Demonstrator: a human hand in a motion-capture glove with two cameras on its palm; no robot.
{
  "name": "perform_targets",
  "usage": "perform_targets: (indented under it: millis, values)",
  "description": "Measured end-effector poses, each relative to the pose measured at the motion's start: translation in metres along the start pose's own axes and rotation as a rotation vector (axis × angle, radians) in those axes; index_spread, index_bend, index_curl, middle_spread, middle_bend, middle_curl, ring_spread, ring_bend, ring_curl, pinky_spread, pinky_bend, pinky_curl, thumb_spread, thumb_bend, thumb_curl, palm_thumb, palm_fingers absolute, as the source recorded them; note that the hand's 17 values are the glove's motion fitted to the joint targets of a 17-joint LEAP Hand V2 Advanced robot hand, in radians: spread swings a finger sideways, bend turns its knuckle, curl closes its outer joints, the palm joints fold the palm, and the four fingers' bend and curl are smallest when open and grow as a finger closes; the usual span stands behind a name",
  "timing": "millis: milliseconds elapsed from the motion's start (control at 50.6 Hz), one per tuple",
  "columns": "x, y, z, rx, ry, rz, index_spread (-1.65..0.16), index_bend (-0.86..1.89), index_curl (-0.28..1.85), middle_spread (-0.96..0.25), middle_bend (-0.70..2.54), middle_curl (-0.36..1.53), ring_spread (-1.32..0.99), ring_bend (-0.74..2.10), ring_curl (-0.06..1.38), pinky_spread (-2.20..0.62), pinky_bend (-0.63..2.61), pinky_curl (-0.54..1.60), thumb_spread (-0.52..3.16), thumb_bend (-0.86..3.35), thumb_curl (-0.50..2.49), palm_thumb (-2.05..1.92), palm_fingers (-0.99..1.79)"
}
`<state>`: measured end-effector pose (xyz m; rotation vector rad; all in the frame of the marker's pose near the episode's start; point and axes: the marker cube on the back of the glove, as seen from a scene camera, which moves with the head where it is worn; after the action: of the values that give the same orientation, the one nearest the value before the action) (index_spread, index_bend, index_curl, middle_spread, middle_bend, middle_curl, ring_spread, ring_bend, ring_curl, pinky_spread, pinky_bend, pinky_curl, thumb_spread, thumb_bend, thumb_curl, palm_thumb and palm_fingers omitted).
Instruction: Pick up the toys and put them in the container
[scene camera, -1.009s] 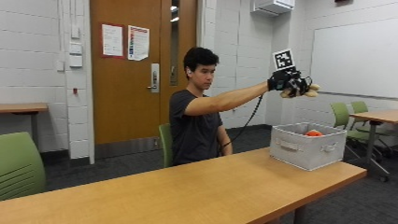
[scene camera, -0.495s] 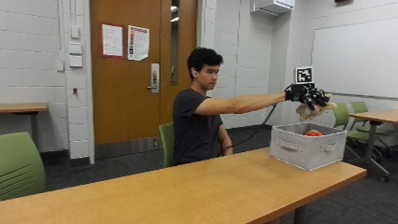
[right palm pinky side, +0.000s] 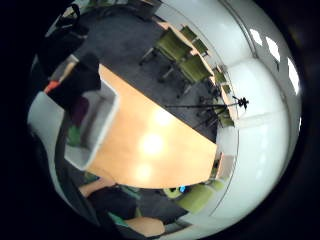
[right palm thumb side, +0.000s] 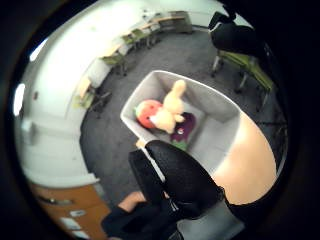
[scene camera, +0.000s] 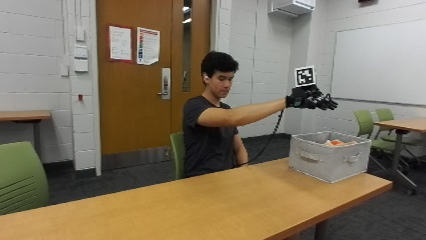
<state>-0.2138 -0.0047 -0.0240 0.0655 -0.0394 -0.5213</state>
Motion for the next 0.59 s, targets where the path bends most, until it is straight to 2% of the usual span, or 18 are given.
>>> perform_targets:
  millis: [119,257,593]
  values:
    - [0.072,0.032,0.002,-0.002,0.211,0.204,-0.39,0.23,0.47,-0.13,0.25,0.54,-0.27,0.73,0.36,-0.17,1.07,0.35,1.09,-0.1,0.33,-0.14,0.2]
    - [0.128,0.073,0.003,0.006,0.214,0.265,-0.35,0.22,0.48,-0.13,0.28,0.54,-0.31,0.64,0.33,-0.18,0.95,0.3,1.04,-0.12,0.27,-0.16,0.11]
    - [0.202,0.152,0.014,0.013,0.111,0.384,-0.28,0.2,0.5,-0.12,0.25,0.51,-0.34,0.56,0.3,-0.2,0.8,0.28,1.01,-0.11,0.17,-0.17,0.08]
